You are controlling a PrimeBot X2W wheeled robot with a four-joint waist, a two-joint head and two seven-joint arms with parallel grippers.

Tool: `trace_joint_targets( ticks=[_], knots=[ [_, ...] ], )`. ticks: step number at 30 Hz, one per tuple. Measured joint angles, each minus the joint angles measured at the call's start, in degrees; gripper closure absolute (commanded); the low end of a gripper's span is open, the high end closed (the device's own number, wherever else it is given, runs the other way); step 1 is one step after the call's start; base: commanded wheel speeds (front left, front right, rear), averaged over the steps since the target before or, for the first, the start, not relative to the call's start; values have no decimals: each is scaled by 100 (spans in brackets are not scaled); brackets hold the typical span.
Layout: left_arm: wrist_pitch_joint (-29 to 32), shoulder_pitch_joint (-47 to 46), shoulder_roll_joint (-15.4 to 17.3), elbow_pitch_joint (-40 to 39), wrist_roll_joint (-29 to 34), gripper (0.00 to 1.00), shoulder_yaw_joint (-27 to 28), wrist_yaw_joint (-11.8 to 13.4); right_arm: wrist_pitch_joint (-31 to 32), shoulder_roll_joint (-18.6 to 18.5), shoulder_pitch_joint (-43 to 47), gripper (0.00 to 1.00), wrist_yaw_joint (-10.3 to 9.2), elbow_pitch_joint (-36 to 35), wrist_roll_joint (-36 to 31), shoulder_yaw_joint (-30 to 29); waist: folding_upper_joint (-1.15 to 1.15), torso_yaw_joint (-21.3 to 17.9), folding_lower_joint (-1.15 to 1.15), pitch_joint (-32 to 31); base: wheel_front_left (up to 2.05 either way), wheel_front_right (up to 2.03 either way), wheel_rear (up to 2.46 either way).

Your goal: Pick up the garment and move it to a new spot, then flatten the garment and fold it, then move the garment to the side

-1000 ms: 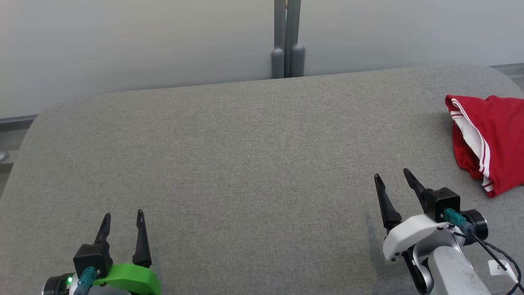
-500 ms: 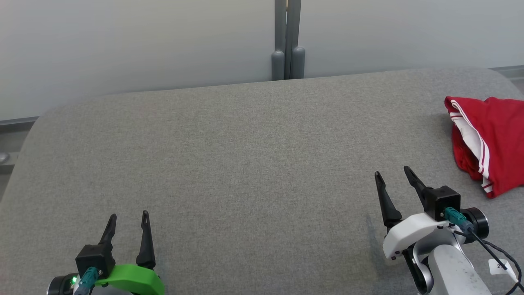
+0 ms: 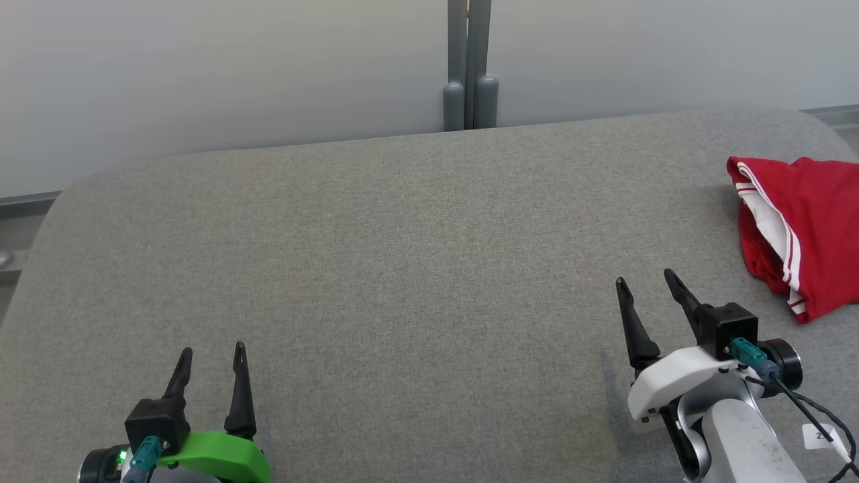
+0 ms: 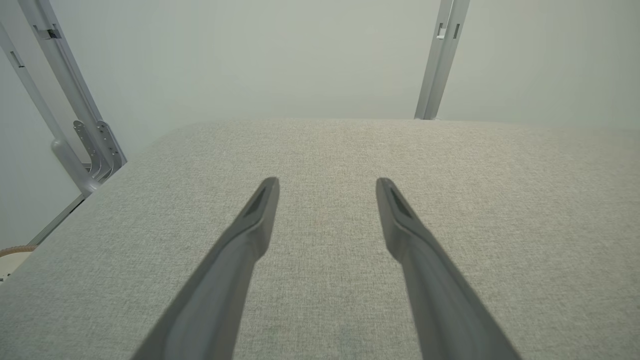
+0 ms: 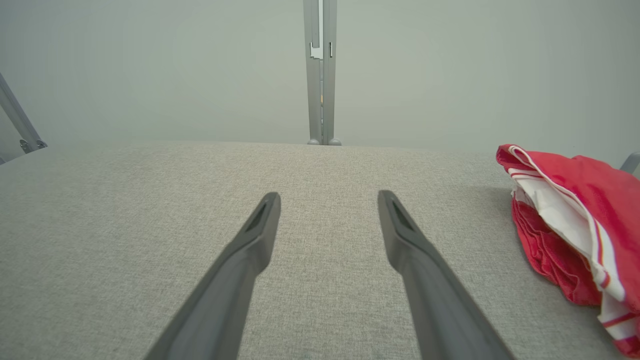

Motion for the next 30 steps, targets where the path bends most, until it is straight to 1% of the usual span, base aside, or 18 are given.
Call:
trace_joint_targets(
  ticks=[6, 14, 30],
  knots=[
    [1, 13, -1, 1, 0, 0, 0, 16, 0, 0, -7, 0, -2, 2, 9, 11, 0, -18, 0, -8, 0, 0, 0],
    [0, -3, -2, -1, 0, 0, -45, 18, 0, -13, -13, 0, -1, 3, 34, 71, 0, -289, 0, 29, 0, 0, 0],
    [0, -3, -1, 12, 0, 0, -57, 20, 0, -120, -4, 0, -1, -79, 145, 259, 0, -328, 0, 49, 0, 0, 0]
  ],
)
